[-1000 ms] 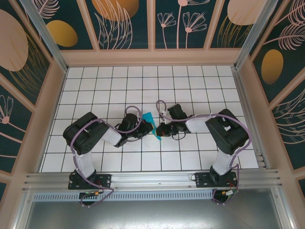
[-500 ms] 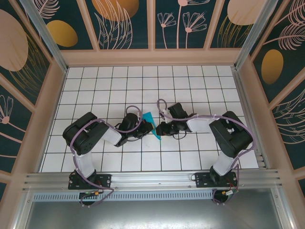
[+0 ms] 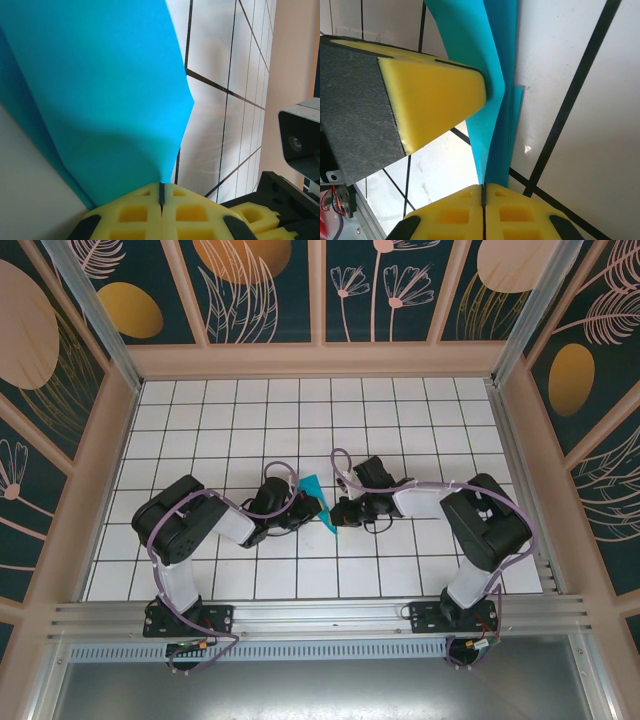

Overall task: Fold a paper plane with a square sheet of paper (pick it up from the middle)
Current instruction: Fold the wing for the fifth time at the center of the table.

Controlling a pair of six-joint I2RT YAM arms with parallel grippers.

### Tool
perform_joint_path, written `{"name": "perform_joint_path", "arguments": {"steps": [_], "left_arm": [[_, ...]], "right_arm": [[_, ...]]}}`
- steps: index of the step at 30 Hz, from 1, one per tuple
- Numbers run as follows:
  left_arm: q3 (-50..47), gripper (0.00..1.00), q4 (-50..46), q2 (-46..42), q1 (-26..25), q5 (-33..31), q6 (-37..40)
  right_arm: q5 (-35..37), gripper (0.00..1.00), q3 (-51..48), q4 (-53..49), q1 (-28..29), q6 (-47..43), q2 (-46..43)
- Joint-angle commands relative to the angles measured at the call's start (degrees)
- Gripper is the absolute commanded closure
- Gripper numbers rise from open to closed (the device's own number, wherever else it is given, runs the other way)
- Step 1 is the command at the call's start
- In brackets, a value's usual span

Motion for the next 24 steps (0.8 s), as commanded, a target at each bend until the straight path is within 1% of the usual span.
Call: {"name": "perform_joint_path", "arguments": {"steps": [1, 7, 12, 16, 24], "left_arm": [[-1.8, 0.98, -4.5, 1.6, -0.2, -2.4, 0.2], [-2.1, 0.98, -4.4, 1.5, -0.3, -2.6, 0.0], [-2.3, 0.98, -4.4, 1.2, -0.3, -2.8, -0.1], [-2.4, 0.99, -4.7, 1.3, -0.3, -3.0, 0.0], [-2.9, 0.99, -4.5, 1.1, -0.3, -3.3, -0.1]], "right_arm": [[-1.0, 0.93, -1.1, -0.6, 0.3, -0.7, 2.6], [-0.3, 0.93, -0.9, 0.0, 0.4, -0.7, 4.9], [-0.3, 0.89, -0.6, -1.2, 0.2, -1.0, 1.7], [-2.2, 0.85, -1.3, -2.1, 0.2, -1.2, -0.5], [-1.9, 0.85, -3.5, -3.4, 0.2, -1.5, -2.1]]}}
